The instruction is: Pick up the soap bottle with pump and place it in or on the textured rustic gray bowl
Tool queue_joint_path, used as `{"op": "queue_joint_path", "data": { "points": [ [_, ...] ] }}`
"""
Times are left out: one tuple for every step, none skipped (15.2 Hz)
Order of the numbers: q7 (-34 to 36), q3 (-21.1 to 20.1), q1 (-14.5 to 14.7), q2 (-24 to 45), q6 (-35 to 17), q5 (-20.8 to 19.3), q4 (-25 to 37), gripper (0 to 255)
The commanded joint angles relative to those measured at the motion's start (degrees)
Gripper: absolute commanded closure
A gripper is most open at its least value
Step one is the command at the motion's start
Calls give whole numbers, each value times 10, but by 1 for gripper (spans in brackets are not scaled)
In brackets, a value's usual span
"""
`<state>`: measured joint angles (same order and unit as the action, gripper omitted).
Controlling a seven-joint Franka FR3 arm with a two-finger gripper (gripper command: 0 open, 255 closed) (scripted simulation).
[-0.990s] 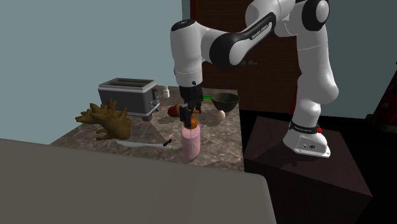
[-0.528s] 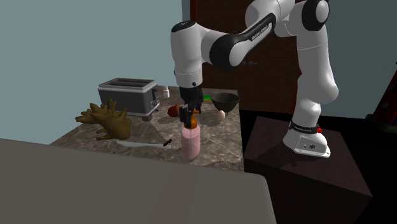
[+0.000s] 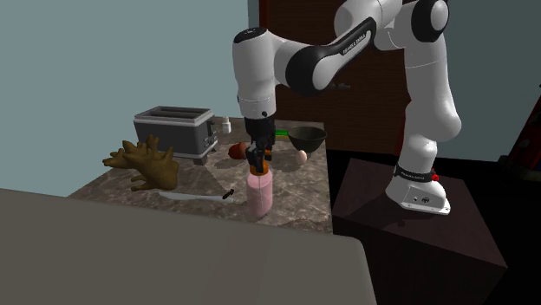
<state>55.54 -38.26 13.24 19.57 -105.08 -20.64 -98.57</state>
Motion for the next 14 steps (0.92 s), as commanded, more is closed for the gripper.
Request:
{"op": "queue_joint_path", "data": {
  "points": [
    [0, 0, 0, 1, 0, 0, -1, 255],
    [0, 0, 0, 1, 0, 0, -1, 255],
    [-2, -1, 0, -2, 6, 2, 3, 255],
    [-4, -1, 0, -4, 12, 4, 8, 255],
    [-6, -2, -1, -6, 19, 6, 13, 255],
    [-8, -3, -1, -8, 25, 8, 18, 255],
    [-10, -4, -1, -10, 32, 9, 24, 255],
    [-11, -4, -1, -12, 39, 11, 29, 255],
    [-13, -5, -1, -14, 46, 13, 35, 255],
    [-15, -5, 0, -16, 52, 14, 41, 255],
    [-17, -6, 0, -17, 59, 15, 46, 255],
    [-18, -6, 0, -19, 66, 16, 53, 255],
    [-20, -7, 1, -20, 73, 18, 59, 255],
    [-21, -7, 1, -21, 80, 19, 65, 255]
  ]
}}
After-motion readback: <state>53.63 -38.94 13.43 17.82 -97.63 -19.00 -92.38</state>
